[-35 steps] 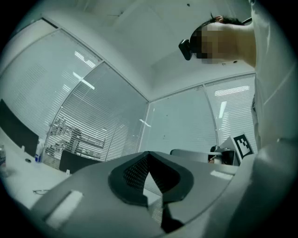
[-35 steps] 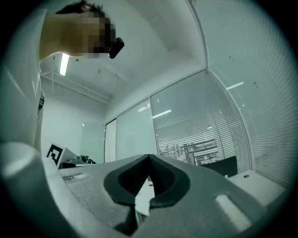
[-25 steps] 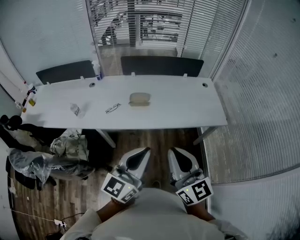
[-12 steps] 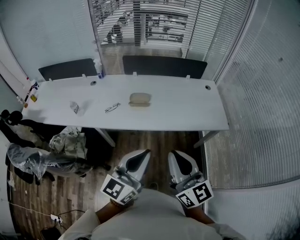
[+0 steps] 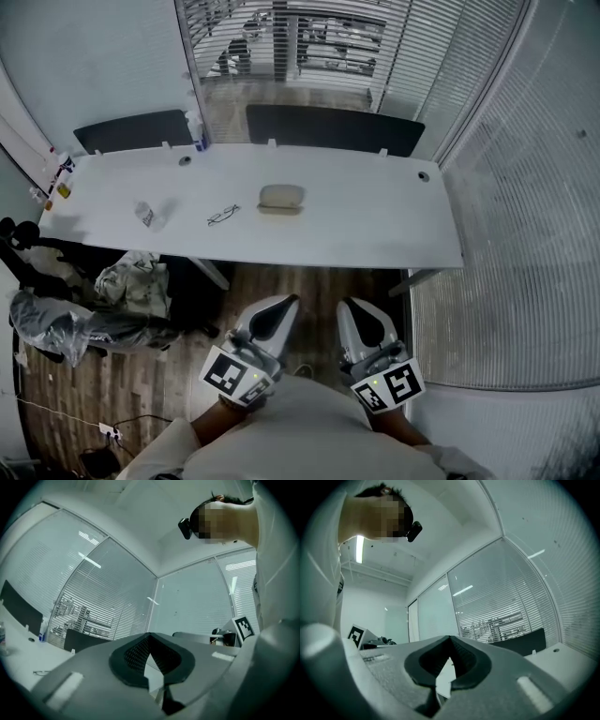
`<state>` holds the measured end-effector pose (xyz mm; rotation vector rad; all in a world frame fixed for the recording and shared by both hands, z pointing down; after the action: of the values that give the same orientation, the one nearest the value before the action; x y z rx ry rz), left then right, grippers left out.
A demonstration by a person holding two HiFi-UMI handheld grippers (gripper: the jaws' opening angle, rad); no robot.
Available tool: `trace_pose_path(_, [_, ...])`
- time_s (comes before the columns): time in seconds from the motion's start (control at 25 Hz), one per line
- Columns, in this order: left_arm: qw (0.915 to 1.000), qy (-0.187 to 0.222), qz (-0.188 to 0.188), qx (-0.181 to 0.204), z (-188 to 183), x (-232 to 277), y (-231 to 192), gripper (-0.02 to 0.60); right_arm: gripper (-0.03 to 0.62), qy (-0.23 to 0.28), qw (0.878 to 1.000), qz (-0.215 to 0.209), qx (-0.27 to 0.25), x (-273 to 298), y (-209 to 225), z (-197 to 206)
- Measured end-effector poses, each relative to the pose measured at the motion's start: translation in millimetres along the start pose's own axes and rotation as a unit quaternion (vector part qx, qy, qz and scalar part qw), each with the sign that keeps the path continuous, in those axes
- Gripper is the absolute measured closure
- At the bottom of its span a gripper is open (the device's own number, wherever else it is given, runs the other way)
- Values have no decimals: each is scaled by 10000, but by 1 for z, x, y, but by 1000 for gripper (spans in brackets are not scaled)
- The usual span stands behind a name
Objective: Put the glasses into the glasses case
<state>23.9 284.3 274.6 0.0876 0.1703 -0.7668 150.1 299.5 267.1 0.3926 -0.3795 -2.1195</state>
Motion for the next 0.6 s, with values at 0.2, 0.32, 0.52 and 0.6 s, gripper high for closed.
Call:
trace_pose_path(0.2, [10000,67,-72,-12,11,28,-51,580,593,-17,10000,-6,-70,51,21,-3])
trace_pose_path(0.32, [9999,123,-77,-5,12,46,-87,579,592,-80,9999,-23,-133,92,32,-5])
trace_pose_path(0.52, [9998,196,-87,13,15,72,-155,578,593,-168,9997,81,-158,165,51,-8])
trace_pose_path(0.6, [9998,166,-54,-9,16,79,-177,579,592,-186,9996,84,-194,190,54,-7])
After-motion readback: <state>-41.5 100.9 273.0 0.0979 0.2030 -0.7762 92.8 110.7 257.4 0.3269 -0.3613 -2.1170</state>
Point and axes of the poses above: the fingertips, and each gripper's own axes: x forward along the fingers, y to its right, z out of its underside, the point moved 4 cm from there along -x, backward along the fingers, and after that the axes turned 15 degrees about x, right-handed, at the moved point
